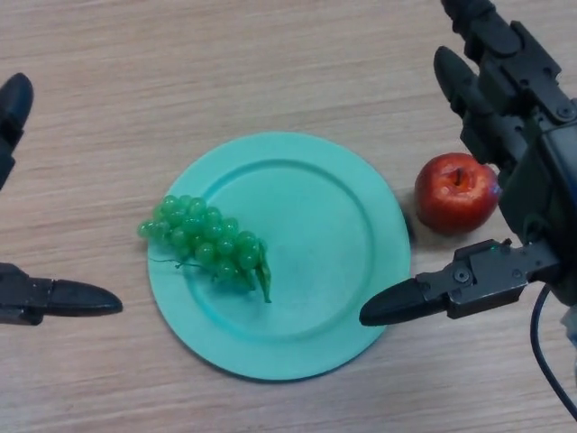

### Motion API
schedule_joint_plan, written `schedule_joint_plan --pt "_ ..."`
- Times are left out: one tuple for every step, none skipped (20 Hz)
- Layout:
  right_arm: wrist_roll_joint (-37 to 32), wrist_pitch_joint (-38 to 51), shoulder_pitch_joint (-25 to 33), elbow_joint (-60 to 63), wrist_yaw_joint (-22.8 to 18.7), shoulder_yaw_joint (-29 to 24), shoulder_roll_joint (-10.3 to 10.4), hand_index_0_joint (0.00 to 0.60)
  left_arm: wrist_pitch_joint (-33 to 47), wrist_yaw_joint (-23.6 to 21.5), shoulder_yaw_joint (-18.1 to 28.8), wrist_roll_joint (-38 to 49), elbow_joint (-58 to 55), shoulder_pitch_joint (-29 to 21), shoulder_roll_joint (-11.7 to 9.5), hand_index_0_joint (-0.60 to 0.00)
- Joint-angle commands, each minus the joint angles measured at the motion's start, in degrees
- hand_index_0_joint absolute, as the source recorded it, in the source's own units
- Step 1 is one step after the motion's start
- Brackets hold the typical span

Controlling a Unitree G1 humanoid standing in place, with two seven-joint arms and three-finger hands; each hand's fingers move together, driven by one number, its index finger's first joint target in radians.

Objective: Pick up the green grapes and place it on the plate

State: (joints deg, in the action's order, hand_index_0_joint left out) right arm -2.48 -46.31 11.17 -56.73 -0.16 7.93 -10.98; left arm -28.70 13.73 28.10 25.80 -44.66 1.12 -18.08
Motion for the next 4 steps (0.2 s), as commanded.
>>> schedule_joint_plan --pt "-3.2 6.9 2.1 -3.0 -1.9 -0.3 0.1 0.0 8.4 -0.4 3.9 -0.4 -2.1 -1.2 -3.0 0.0" --pt "-3.5 6.5 2.4 -3.1 -1.8 -0.6 0.1 0.0 8.2 -0.2 3.8 -0.6 -2.4 -1.2 -3.1 0.0" --pt "-3.7 6.5 2.5 -3.1 -1.5 -0.9 0.1 0.0 8.0 -0.1 3.8 -0.6 -2.4 -1.3 -3.2 0.0" --pt "-4.0 6.4 2.5 -3.1 -1.1 -1.6 0.1 0.0 7.1 -0.4 3.8 -0.5 -2.6 -1.9 -3.6 0.0"
